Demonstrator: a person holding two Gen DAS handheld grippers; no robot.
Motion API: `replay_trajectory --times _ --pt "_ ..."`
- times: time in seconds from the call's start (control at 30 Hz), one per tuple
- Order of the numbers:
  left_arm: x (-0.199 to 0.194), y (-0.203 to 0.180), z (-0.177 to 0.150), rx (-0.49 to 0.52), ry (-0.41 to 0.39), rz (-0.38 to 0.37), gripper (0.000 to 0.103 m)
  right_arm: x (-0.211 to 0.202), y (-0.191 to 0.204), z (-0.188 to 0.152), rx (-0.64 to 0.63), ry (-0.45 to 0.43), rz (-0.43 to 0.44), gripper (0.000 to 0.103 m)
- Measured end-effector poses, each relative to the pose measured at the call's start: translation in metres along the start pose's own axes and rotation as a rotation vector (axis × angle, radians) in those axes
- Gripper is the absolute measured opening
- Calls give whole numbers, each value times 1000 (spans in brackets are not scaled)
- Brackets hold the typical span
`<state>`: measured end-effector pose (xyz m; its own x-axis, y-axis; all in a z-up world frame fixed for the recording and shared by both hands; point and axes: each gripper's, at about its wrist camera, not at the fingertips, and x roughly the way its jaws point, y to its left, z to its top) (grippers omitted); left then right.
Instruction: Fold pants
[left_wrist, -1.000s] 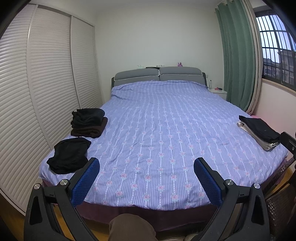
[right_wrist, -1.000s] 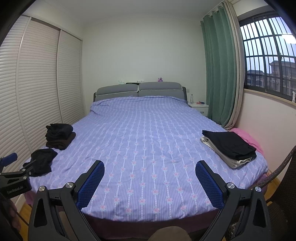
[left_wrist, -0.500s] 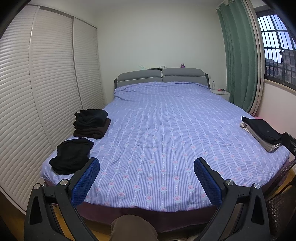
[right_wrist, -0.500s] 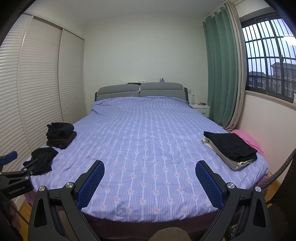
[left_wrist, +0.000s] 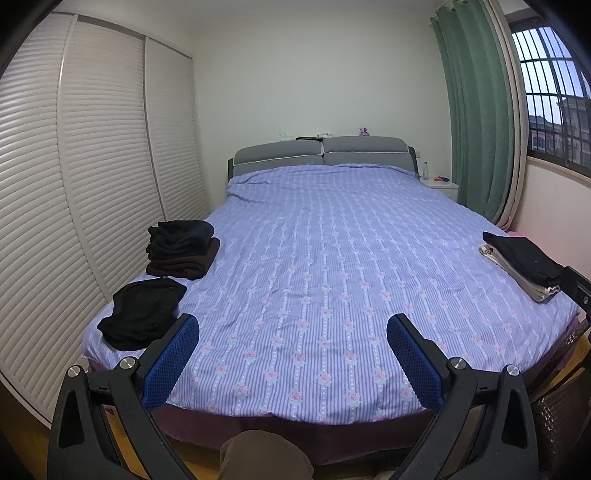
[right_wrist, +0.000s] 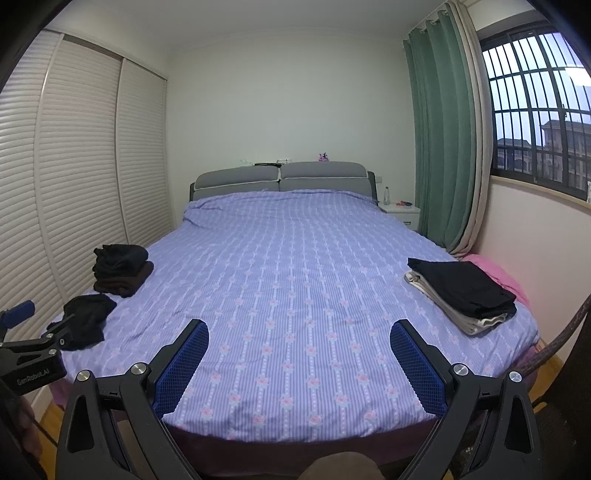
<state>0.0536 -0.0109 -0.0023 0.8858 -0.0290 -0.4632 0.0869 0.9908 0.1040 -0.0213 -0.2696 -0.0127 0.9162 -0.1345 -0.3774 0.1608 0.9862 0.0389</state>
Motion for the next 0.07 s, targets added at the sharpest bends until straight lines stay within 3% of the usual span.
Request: replay_trajectory --times 0.07 --pt "1 -3 0 11 4 0 103 0 0 0 3 -1 2 100"
